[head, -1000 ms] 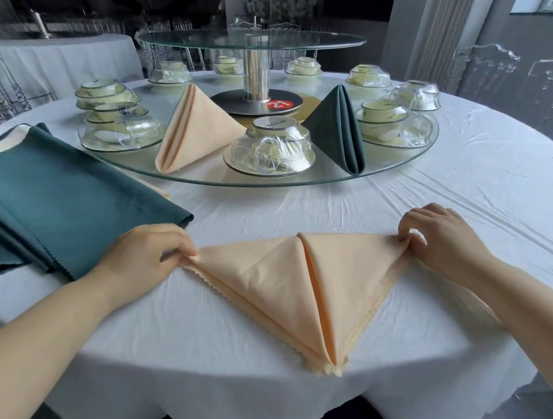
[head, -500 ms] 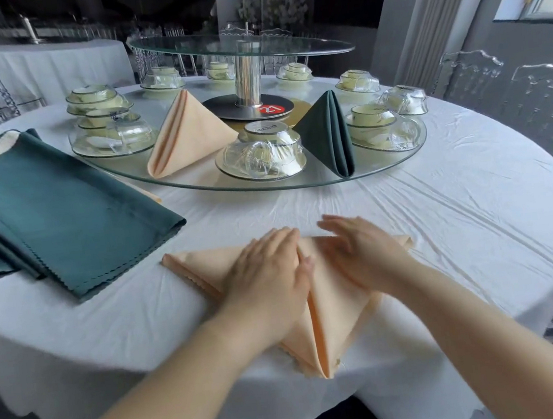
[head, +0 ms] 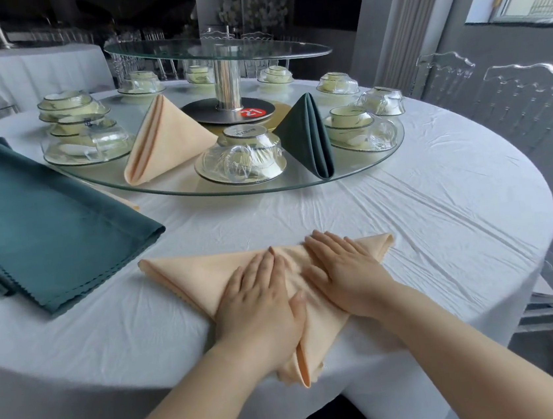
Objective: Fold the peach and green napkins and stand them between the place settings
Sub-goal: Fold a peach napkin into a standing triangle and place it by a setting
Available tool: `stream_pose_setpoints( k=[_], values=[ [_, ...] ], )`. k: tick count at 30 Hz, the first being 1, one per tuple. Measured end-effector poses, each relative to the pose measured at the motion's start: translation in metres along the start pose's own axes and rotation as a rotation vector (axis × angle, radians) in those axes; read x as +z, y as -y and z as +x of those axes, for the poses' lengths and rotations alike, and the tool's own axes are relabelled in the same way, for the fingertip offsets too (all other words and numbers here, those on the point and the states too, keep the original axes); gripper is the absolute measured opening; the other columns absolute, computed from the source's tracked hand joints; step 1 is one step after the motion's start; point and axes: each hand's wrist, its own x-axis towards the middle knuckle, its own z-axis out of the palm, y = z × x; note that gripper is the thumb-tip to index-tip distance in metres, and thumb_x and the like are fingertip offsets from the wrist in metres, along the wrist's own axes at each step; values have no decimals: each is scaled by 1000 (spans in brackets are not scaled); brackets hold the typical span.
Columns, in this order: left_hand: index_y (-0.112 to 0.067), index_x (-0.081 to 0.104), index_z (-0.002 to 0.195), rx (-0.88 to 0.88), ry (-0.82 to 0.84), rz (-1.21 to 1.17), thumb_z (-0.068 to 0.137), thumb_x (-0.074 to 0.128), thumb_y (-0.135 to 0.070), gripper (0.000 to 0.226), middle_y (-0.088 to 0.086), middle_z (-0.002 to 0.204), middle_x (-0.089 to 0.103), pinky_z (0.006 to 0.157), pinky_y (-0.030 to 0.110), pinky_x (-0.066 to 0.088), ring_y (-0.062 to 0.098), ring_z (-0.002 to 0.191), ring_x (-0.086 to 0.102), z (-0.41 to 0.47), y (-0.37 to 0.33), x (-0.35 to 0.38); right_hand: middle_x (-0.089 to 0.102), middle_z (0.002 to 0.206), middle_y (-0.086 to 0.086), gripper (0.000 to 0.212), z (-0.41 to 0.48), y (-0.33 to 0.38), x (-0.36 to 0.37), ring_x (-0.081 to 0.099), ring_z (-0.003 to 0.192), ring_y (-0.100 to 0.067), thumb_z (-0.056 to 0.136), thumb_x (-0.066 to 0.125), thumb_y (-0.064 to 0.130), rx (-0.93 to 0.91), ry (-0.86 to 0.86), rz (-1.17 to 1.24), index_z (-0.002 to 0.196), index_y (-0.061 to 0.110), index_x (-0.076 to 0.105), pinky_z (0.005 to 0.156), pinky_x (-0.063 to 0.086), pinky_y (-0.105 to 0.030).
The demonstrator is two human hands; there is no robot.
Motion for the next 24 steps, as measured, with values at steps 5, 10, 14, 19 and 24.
stream_pose_setpoints(
  k=[5,10,14,19,24],
  values=[
    [-12,-7,147,4,23,-16,98,16,-39,60,1,155,-12,112,27,-11,9,141,-11,0,0,0,-1,155,4,61,-24,-39,-11,-3,142,-9,96,24,47,225,18,4,146,19,5,112,-5,-24],
    [-12,-6,147,2,18,-37,98,16,-39,60,2,155,-11,112,27,-11,10,142,-11,0,0,-1,6,155,-2,54,-28,-42,-24,1,143,-14,98,23,39,352,-34,-22,145,14,14,114,-3,-30],
    [-14,-1,147,6,-33,-104,77,-6,-50,79,-1,156,-6,111,24,-10,8,142,-7,0,1,2,11,154,-2,47,-8,-2,-27,7,142,-13,98,32,20,78,-218,127,143,16,22,111,1,-22],
    [-17,-4,147,-74,-120,-320,71,-1,-43,80,-6,155,-6,107,16,-11,5,141,-5,-2,5,0,20,152,6,46,6,36,-5,13,141,-7,98,29,15,-92,-60,318,143,20,22,111,1,-20],
    [-17,-6,147,-72,-129,-353,96,10,-32,55,-5,155,-10,107,17,-12,5,141,-9,-1,5,-2,6,154,12,49,4,36,0,1,142,-8,98,26,28,-143,47,118,144,35,9,113,-3,-29]
  ],
)
